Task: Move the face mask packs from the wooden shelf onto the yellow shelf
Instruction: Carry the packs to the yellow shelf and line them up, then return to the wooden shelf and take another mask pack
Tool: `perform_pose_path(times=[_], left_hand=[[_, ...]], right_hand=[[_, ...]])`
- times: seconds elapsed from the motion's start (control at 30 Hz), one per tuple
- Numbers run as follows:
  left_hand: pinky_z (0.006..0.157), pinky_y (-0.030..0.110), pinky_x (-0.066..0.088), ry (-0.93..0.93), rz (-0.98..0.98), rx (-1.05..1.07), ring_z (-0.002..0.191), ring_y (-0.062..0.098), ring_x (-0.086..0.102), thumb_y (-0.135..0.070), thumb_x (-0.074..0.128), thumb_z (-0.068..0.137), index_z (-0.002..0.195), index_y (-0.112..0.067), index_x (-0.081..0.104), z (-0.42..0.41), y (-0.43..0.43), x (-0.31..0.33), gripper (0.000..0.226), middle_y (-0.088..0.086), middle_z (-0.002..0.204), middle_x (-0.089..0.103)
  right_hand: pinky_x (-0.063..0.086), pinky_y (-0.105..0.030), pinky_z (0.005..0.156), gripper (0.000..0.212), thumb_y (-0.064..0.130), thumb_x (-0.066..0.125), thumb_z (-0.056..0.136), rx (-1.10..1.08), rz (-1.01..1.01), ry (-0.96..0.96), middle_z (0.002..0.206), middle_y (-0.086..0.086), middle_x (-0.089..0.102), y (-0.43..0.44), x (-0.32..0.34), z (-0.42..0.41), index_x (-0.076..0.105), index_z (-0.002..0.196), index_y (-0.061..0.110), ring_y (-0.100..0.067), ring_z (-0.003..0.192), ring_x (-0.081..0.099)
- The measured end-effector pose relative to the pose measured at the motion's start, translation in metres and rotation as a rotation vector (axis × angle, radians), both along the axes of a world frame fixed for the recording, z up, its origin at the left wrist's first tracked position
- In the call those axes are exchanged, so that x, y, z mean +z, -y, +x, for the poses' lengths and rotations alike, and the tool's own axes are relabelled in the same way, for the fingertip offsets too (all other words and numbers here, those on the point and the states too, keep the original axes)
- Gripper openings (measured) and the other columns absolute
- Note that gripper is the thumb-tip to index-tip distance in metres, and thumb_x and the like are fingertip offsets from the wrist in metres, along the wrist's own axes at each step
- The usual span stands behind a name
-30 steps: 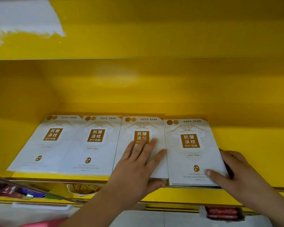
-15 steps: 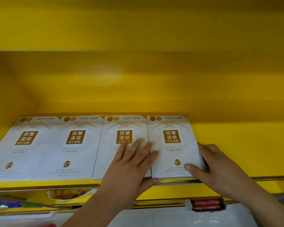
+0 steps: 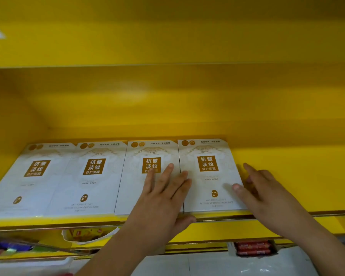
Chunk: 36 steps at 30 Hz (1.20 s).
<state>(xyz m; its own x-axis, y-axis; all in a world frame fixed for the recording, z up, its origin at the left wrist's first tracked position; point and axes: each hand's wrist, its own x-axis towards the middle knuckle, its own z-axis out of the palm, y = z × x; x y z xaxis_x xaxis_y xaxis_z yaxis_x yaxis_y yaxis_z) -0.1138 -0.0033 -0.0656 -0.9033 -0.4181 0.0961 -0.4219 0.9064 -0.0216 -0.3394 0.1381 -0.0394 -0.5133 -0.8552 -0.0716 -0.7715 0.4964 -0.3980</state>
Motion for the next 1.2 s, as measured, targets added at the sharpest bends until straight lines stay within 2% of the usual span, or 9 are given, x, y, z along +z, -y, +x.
perform_pose_path(times=[0.1, 0.2, 0.33, 0.53, 0.63, 0.7, 0.87, 1.0, 1.2], left_hand=[[0.115, 0.048, 0.022, -0.210, 0.083, 0.064, 0.149, 0.029, 0.029, -0.062, 0.034, 0.094, 0.146, -0.014, 0.046, 0.015, -0.011, 0.010, 0.072, 0.003, 0.157, 0.041], [0.111, 0.043, 0.039, -0.541, 0.236, 0.248, 0.139, 0.022, 0.046, -0.040, 0.048, 0.095, 0.135, -0.012, 0.058, 0.047, -0.034, 0.019, 0.050, 0.002, 0.142, 0.056], [0.094, 0.018, 0.045, -0.820, 0.308, 0.608, 0.113, 0.002, 0.059, -0.022, 0.052, 0.092, 0.120, -0.018, 0.065, 0.112, -0.079, 0.024, 0.032, -0.009, 0.116, 0.066], [0.075, 0.009, 0.048, -0.983, 0.269, 1.202, 0.089, 0.000, 0.066, -0.010, 0.057, 0.087, 0.101, -0.028, 0.069, 0.216, -0.184, 0.021, 0.027, -0.015, 0.091, 0.071], [0.069, 0.020, 0.053, -1.085, 0.243, 1.468, 0.088, 0.006, 0.070, -0.016, 0.058, 0.089, 0.096, -0.035, 0.070, 0.263, -0.249, 0.020, 0.024, -0.012, 0.092, 0.074], [0.064, 0.024, 0.052, -1.141, 0.196, 1.647, 0.088, 0.007, 0.070, -0.013, 0.062, 0.091, 0.095, -0.038, 0.069, 0.294, -0.298, 0.020, 0.027, -0.014, 0.095, 0.073], [0.076, 0.015, 0.054, -1.211, -0.030, 2.009, 0.090, 0.001, 0.070, -0.004, 0.062, 0.090, 0.098, -0.040, 0.066, 0.360, -0.420, 0.019, 0.038, -0.013, 0.096, 0.073], [0.072, 0.001, 0.049, -1.339, -0.134, 2.243, 0.098, -0.012, 0.063, -0.008, 0.060, 0.093, 0.105, -0.032, 0.067, 0.407, -0.505, 0.027, 0.027, -0.010, 0.101, 0.071], [0.091, 0.027, 0.055, -1.563, -0.352, 2.510, 0.097, -0.006, 0.064, -0.018, 0.059, 0.094, 0.112, -0.038, 0.063, 0.475, -0.586, 0.045, 0.026, -0.016, 0.105, 0.068]], right_hand=[[0.050, -0.029, 0.067, 0.059, 0.055, 0.041, 0.091, -0.060, -0.287, -0.100, 0.106, 0.003, 0.057, -0.007, 0.006, 0.016, 0.056, 0.135, 0.018, -0.012, 0.084, 0.058], [0.042, -0.011, 0.065, 0.028, 0.033, 0.051, 0.092, 0.072, -0.500, 0.045, 0.092, 0.012, 0.061, -0.007, 0.013, 0.049, 0.066, 0.114, 0.024, -0.006, 0.082, 0.059], [0.048, -0.009, 0.067, 0.022, 0.043, 0.049, 0.088, 0.285, -0.550, 0.370, 0.095, 0.013, 0.069, 0.004, 0.020, 0.100, 0.064, 0.103, 0.048, -0.005, 0.084, 0.067], [0.058, -0.033, 0.070, 0.029, 0.066, 0.046, 0.086, 0.597, -0.414, 0.674, 0.096, 0.020, 0.073, 0.006, 0.022, 0.200, 0.065, 0.096, 0.047, -0.007, 0.079, 0.073], [0.059, -0.035, 0.065, 0.017, 0.049, 0.052, 0.085, 0.737, -0.290, 0.762, 0.092, 0.020, 0.075, -0.007, 0.021, 0.263, 0.067, 0.091, 0.046, -0.007, 0.076, 0.074], [0.060, -0.027, 0.066, 0.014, 0.037, 0.057, 0.086, 0.849, -0.209, 0.812, 0.090, 0.017, 0.076, -0.022, 0.015, 0.309, 0.070, 0.090, 0.040, -0.006, 0.076, 0.074], [0.058, -0.019, 0.063, 0.034, 0.000, 0.060, 0.091, 1.122, -0.010, 0.892, 0.084, 0.013, 0.078, -0.076, 0.004, 0.425, 0.072, 0.085, 0.031, -0.004, 0.071, 0.075], [0.058, -0.016, 0.059, 0.033, -0.006, 0.056, 0.091, 1.270, 0.124, 0.966, 0.080, 0.008, 0.078, -0.129, -0.002, 0.518, 0.072, 0.087, 0.022, -0.004, 0.063, 0.073], [0.059, -0.018, 0.061, 0.031, -0.005, 0.057, 0.091, 1.416, 0.314, 1.048, 0.080, 0.003, 0.079, -0.203, -0.006, 0.636, 0.074, 0.084, 0.019, -0.008, 0.064, 0.074]])
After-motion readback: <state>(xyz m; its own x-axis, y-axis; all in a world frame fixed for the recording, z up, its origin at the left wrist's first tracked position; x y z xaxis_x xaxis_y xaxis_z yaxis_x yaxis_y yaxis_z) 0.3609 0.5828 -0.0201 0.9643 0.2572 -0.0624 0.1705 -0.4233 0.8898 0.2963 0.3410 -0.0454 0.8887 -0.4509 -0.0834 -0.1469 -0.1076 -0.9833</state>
